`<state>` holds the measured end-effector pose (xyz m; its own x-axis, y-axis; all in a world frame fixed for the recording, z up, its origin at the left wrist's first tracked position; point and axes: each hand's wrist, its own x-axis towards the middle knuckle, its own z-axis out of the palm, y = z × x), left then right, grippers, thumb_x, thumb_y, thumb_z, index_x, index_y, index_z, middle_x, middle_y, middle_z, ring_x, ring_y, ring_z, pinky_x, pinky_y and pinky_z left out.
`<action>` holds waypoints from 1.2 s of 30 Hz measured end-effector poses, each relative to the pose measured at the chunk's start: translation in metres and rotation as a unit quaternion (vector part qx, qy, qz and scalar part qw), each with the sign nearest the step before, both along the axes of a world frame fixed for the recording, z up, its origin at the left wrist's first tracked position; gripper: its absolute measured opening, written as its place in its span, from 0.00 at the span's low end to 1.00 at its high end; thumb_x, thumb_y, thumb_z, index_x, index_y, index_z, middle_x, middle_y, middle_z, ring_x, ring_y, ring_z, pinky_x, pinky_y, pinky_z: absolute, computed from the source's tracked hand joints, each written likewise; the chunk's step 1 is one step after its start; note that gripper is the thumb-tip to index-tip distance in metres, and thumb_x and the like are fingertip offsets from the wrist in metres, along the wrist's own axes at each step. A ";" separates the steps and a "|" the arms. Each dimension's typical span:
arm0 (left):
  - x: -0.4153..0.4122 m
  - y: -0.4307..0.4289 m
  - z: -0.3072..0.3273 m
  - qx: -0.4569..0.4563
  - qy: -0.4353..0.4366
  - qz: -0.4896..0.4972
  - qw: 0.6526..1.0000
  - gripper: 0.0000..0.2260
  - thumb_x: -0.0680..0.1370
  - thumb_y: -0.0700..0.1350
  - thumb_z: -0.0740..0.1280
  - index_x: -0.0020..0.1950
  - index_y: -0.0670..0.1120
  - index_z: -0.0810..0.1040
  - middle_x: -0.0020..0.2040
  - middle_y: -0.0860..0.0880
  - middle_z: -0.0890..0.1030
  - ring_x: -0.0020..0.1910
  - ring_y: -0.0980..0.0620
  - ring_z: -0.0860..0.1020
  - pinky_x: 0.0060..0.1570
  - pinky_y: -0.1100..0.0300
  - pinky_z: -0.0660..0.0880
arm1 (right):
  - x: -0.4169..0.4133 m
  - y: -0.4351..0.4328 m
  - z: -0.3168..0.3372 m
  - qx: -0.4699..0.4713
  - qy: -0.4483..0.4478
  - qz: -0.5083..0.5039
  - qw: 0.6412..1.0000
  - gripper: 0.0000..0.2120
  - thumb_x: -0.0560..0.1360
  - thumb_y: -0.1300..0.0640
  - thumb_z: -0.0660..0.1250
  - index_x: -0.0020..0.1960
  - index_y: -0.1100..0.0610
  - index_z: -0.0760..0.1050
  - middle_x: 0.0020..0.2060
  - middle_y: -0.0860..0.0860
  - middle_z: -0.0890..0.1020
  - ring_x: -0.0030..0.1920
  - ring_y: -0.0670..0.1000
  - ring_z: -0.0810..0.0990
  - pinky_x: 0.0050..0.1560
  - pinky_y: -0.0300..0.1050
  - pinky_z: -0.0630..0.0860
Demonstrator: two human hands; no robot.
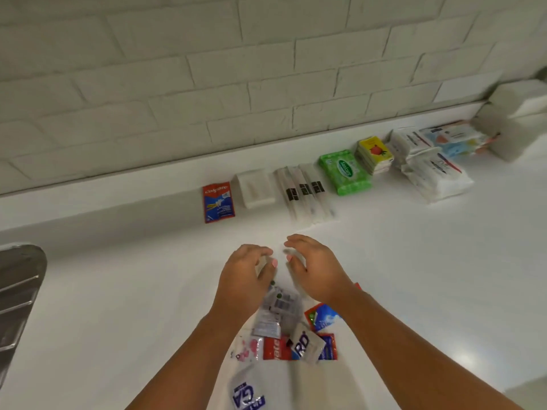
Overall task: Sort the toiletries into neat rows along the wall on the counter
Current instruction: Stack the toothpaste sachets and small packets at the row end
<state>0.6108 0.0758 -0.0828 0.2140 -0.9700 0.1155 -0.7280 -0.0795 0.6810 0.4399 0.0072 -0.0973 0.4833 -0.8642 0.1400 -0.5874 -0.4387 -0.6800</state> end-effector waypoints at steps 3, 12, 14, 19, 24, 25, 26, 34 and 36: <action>-0.033 0.014 -0.009 0.021 -0.006 -0.032 0.999 0.10 0.79 0.51 0.68 0.59 0.51 0.81 0.57 0.55 0.79 0.55 0.55 0.77 0.59 0.58 0.75 | -0.034 0.012 -0.001 0.010 0.021 0.011 1.000 0.15 0.79 0.60 0.62 0.65 0.57 0.77 0.64 0.51 0.78 0.66 0.49 0.74 0.69 0.38 0.65; -0.104 0.031 -0.025 0.106 -0.069 -0.082 0.989 0.20 0.75 0.49 0.73 0.66 0.47 0.78 0.60 0.50 0.76 0.61 0.50 0.73 0.62 0.59 0.70 | -0.117 0.042 -0.015 -0.016 0.137 0.053 0.989 0.14 0.74 0.59 0.67 0.59 0.55 0.79 0.55 0.49 0.81 0.56 0.51 0.76 0.60 0.44 0.73; -0.113 0.031 -0.025 0.135 -0.100 -0.087 0.982 0.23 0.76 0.51 0.72 0.69 0.48 0.75 0.61 0.49 0.76 0.61 0.51 0.72 0.62 0.58 0.69 | -0.122 0.044 -0.017 -0.034 0.158 0.064 0.985 0.14 0.73 0.57 0.68 0.58 0.53 0.79 0.54 0.48 0.81 0.54 0.51 0.75 0.57 0.46 0.74; -0.122 0.030 -0.022 0.144 -0.169 -0.091 0.971 0.19 0.78 0.51 0.68 0.68 0.50 0.75 0.62 0.49 0.76 0.61 0.49 0.71 0.61 0.57 0.68 | -0.126 0.048 -0.016 0.000 0.187 0.064 0.980 0.17 0.76 0.53 0.67 0.65 0.51 0.75 0.56 0.49 0.77 0.55 0.52 0.72 0.57 0.47 0.72; -0.122 0.026 -0.019 0.152 -0.207 -0.123 0.959 0.16 0.77 0.53 0.68 0.64 0.52 0.77 0.58 0.49 0.78 0.58 0.49 0.71 0.56 0.55 0.66 | -0.124 0.042 -0.012 0.037 0.240 0.073 0.967 0.16 0.75 0.46 0.68 0.61 0.49 0.75 0.53 0.48 0.77 0.55 0.51 0.72 0.54 0.46 0.69; -0.121 0.025 -0.019 0.144 -0.208 -0.130 0.959 0.16 0.77 0.52 0.69 0.64 0.53 0.77 0.58 0.50 0.77 0.58 0.49 0.71 0.56 0.56 0.66 | -0.124 0.042 -0.010 0.046 0.239 0.077 0.967 0.13 0.75 0.47 0.68 0.58 0.49 0.76 0.50 0.48 0.77 0.53 0.51 0.72 0.52 0.46 0.69; -0.121 0.023 -0.019 0.133 -0.207 -0.137 0.960 0.16 0.76 0.52 0.70 0.64 0.53 0.77 0.58 0.51 0.76 0.59 0.50 0.71 0.57 0.56 0.65 | -0.122 0.041 -0.008 0.059 0.233 0.080 0.968 0.10 0.75 0.49 0.69 0.54 0.50 0.76 0.47 0.48 0.76 0.50 0.51 0.73 0.50 0.45 0.69; -0.095 0.024 -0.011 0.007 -0.129 -0.093 0.987 0.06 0.77 0.43 0.70 0.53 0.46 0.84 0.46 0.46 0.81 0.50 0.46 0.74 0.46 0.58 0.69 | -0.111 0.024 0.028 0.095 0.088 0.036 0.991 0.06 0.71 0.60 0.70 0.41 0.50 0.79 0.36 0.45 0.80 0.38 0.47 0.77 0.39 0.41 0.72; -0.082 0.027 -0.008 -0.010 -0.135 -0.069 0.988 0.07 0.78 0.45 0.69 0.53 0.46 0.85 0.45 0.47 0.81 0.48 0.48 0.74 0.44 0.59 0.68 | -0.097 0.019 0.041 0.096 0.023 0.017 0.995 0.05 0.71 0.61 0.72 0.42 0.50 0.81 0.36 0.44 0.81 0.38 0.44 0.78 0.39 0.38 0.74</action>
<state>0.5292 0.1023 -0.0903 0.0387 -0.9847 0.1701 -0.8860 0.0449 0.4615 0.3428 0.0258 -0.0559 0.5156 -0.8555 -0.0484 -0.6063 -0.3244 -0.7261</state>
